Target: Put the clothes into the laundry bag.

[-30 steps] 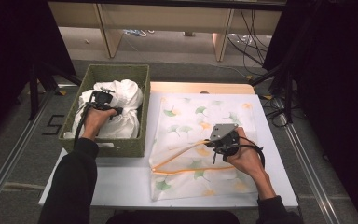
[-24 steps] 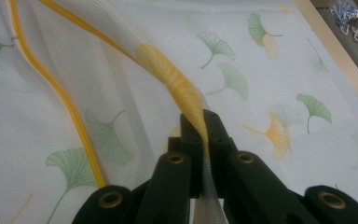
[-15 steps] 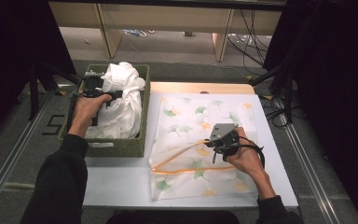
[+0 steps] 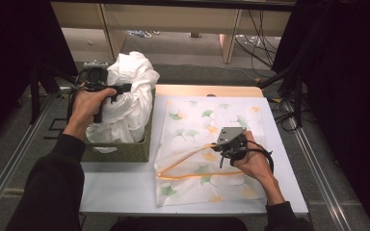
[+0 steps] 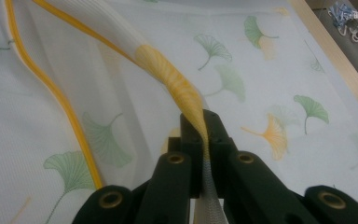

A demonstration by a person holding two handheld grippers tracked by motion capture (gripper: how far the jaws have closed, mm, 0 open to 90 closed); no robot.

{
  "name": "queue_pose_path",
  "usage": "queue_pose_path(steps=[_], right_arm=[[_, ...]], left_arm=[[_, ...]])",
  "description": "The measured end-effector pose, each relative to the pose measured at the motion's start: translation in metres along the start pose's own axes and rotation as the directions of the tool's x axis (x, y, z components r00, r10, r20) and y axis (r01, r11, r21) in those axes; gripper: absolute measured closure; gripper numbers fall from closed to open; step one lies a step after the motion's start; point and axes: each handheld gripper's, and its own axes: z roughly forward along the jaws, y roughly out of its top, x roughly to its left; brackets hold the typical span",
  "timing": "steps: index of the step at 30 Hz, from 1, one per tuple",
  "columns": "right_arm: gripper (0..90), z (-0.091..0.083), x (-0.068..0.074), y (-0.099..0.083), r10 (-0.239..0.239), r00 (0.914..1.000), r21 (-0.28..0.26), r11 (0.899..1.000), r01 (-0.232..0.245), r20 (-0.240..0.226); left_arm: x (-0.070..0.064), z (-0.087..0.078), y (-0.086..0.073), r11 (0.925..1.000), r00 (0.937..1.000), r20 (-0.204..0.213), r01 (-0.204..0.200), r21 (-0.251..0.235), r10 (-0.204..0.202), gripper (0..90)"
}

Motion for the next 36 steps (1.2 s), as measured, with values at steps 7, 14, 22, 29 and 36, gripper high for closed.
queue_pose_path(steps=[7,14,22,29,36], right_arm=[[89.8,0.002,0.000,0.000,-0.015,0.9999,-0.002,1.000,0.015,-0.002],[89.9,0.000,-0.001,0.000,0.007,1.0000,-0.012,1.000,-0.007,0.000],[89.8,0.001,-0.001,-0.001,0.032,0.9995,0.003,0.999,-0.032,-0.002],[89.9,0.002,-0.004,-0.001,0.022,0.9997,-0.005,1.000,-0.022,-0.005],[89.9,0.004,-0.007,-0.003,0.064,0.9979,-0.002,0.998,-0.064,0.009]], left_arm=[[-0.022,-0.011,0.013,0.9988,0.9976,0.050,-0.048,0.007,0.048,60.5],[-0.042,-0.013,0.021,0.9979,0.9929,0.099,-0.065,-0.002,0.065,60.5],[-0.069,-0.018,0.026,0.9949,0.9792,0.177,-0.101,0.004,0.099,60.5],[-0.088,-0.023,0.022,0.9886,0.9654,0.220,-0.149,0.024,0.140,60.5],[-0.111,-0.029,0.016,0.9836,0.9428,0.286,-0.180,0.004,0.172,60.5]])
